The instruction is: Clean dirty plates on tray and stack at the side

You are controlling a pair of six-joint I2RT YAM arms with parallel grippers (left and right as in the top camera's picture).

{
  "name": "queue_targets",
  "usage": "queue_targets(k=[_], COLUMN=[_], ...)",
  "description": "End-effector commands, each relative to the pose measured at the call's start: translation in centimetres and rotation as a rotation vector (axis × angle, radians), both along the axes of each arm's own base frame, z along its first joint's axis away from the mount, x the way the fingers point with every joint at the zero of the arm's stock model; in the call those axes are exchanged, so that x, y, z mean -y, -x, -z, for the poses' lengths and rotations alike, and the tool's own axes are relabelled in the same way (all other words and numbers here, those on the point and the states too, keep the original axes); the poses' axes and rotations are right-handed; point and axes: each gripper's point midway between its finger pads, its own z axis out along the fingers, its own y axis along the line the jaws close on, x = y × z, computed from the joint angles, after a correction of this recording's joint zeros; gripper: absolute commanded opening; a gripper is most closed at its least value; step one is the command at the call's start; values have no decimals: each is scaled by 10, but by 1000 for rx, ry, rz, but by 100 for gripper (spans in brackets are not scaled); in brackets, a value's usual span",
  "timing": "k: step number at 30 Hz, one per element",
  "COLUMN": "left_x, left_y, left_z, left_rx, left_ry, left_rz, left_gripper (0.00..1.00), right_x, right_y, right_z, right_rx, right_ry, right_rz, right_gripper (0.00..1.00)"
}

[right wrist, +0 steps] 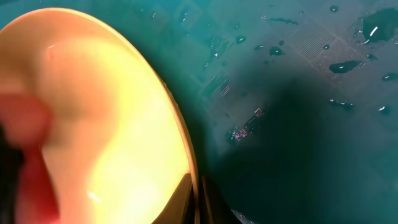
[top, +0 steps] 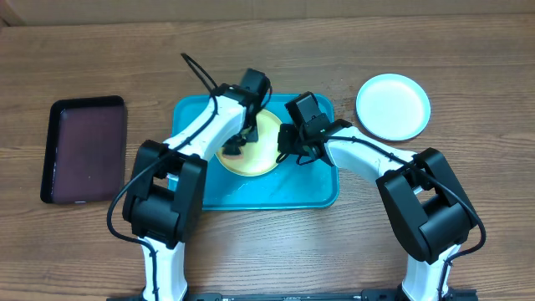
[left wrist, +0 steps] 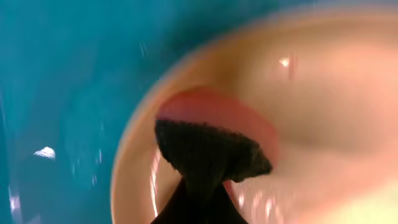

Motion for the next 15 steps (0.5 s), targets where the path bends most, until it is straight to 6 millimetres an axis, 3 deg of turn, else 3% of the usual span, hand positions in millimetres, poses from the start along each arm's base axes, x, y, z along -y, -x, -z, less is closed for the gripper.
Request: queue_targets(k=[1, 6, 15], left_x=[10, 69, 106], left_y=[-16, -24, 9], left_z=[8, 3, 4], left_rx=[31, 34, -66], left_ry=[125, 428, 483], left_rz=[-24, 58, 176], left_gripper=[4, 4, 4], right_x=[16, 16, 16], right_y=[8, 8, 8], right_z=[18, 18, 18], right_rx=[-36, -36, -36], right_ry=[68, 68, 68], right_rz=[23, 23, 23], right_gripper=[4, 4, 4])
